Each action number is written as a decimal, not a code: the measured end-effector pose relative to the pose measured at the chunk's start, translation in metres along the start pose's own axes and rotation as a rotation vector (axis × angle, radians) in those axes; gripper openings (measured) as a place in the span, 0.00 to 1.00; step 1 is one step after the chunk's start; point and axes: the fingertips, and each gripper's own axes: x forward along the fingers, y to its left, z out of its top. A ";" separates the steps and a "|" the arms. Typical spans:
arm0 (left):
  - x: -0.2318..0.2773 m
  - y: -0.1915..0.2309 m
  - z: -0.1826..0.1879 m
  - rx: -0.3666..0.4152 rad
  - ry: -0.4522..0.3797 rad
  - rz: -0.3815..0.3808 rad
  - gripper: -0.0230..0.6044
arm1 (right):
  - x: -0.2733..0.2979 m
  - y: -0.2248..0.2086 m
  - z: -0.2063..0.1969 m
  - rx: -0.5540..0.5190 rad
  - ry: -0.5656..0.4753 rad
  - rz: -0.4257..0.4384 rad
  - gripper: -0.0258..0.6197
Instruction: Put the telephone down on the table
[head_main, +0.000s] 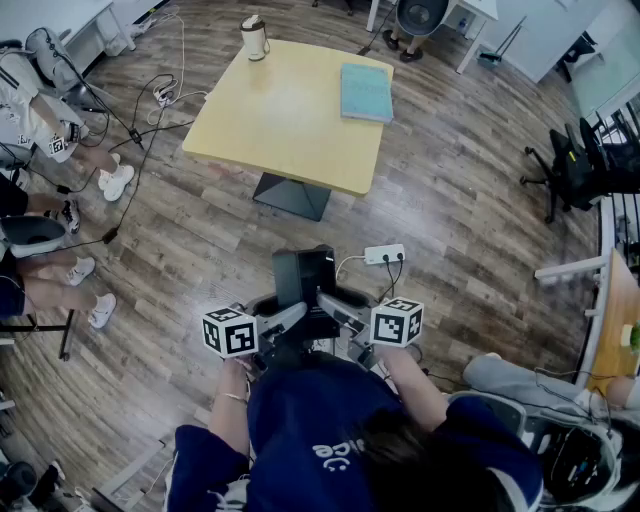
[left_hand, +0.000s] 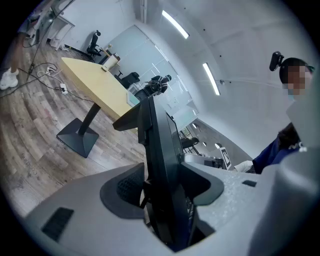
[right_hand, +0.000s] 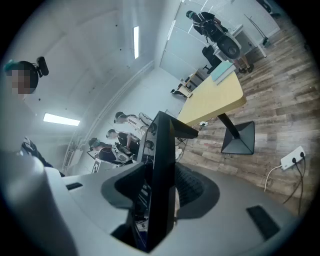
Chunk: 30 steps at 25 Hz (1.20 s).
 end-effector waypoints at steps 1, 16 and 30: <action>-0.003 -0.001 -0.003 0.000 -0.006 0.000 0.40 | 0.000 0.003 -0.003 -0.006 0.001 0.002 0.35; -0.038 0.004 -0.001 0.029 -0.012 -0.018 0.40 | 0.021 0.029 -0.016 -0.025 -0.029 -0.008 0.35; -0.072 0.058 0.038 0.063 0.031 -0.064 0.40 | 0.092 0.034 -0.005 -0.030 -0.086 -0.027 0.35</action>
